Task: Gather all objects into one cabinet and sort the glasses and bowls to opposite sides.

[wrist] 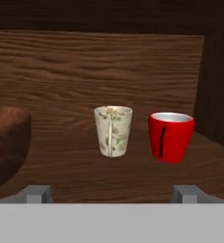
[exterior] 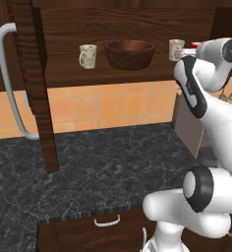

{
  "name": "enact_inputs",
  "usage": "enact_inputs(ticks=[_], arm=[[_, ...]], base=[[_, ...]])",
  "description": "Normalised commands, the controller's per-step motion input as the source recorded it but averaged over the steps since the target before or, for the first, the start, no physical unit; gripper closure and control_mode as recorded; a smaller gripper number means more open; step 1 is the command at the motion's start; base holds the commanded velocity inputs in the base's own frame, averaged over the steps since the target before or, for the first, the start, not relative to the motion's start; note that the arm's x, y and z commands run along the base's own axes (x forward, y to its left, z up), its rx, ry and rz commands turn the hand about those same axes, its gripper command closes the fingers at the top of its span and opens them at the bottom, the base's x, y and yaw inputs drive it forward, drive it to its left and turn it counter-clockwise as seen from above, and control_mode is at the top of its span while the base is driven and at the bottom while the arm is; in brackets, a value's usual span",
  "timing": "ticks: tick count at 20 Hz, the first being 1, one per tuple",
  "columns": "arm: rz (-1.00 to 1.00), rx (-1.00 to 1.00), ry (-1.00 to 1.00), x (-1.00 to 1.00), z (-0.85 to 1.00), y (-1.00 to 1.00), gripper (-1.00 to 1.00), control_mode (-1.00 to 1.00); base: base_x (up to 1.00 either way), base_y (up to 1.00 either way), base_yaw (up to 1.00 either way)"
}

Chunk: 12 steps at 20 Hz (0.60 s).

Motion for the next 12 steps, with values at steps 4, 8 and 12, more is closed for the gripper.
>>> enact_inputs(ticks=[4,8,12], arm=[[0.05,0.0,-0.08,-1.0,0.0,0.22,-1.0,-1.0],[0.05,0.0,0.1,-1.0,0.13,0.28,-1.0,-1.0],[0.02,0.0,0.28,-0.99,0.2,0.33,-1.0,-1.0]], base=[[0.0,0.0,0.0],[0.0,0.0,0.0],[0.0,0.0,0.0]])
